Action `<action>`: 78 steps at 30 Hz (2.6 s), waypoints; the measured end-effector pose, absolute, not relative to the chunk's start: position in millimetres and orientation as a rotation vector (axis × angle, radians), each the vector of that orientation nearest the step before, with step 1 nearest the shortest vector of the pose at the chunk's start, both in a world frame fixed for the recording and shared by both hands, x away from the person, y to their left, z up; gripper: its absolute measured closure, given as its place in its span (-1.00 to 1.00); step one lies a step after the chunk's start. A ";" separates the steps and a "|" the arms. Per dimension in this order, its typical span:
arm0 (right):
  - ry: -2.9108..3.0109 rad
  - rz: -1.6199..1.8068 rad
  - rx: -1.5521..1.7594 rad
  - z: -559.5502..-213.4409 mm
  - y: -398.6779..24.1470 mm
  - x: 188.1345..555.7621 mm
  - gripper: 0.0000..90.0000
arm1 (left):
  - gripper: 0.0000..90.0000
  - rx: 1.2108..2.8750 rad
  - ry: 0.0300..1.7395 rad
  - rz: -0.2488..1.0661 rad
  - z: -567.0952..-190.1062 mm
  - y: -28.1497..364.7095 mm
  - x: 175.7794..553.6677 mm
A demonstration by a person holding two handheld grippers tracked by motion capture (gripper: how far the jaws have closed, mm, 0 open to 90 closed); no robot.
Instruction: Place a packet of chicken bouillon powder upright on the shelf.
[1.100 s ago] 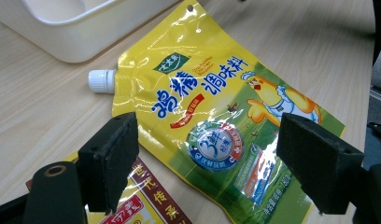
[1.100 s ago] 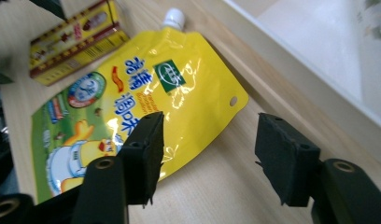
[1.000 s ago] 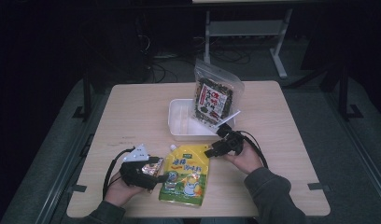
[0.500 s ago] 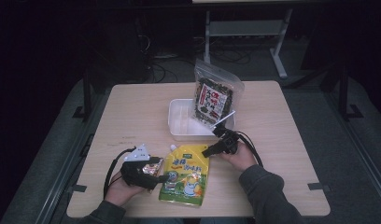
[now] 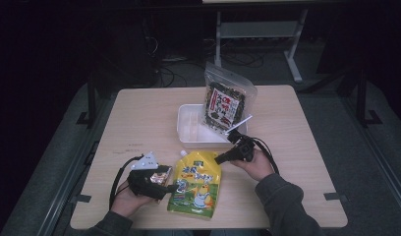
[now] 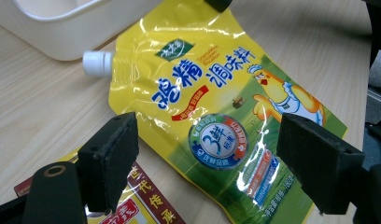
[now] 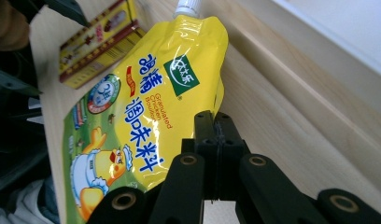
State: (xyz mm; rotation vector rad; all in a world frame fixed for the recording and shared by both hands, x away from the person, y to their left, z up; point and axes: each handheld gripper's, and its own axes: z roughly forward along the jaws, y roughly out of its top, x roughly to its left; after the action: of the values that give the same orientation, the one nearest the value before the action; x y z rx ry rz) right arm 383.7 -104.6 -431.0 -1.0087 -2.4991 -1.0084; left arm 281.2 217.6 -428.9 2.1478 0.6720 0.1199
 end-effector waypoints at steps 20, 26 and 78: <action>-2.517 -1.225 -0.915 -381.7 -119.3 357.2 1.00 | -0.59 2.133 0.699 0.071 -435.2 209.9 287.8; -2.507 -1.290 -0.880 -370.5 -121.9 351.4 1.00 | -0.44 2.104 0.709 -0.055 -440.1 208.7 293.0; -2.639 -1.004 -0.546 -315.9 -66.8 365.4 0.85 | 0.85 2.005 0.538 -0.191 -426.7 212.4 289.2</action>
State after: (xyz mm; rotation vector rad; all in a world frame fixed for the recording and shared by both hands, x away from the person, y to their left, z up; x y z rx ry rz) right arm 365.4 -66.8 -315.9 -0.5461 -2.6387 -1.0043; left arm 289.2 212.4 -426.7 2.0046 0.5376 -0.1906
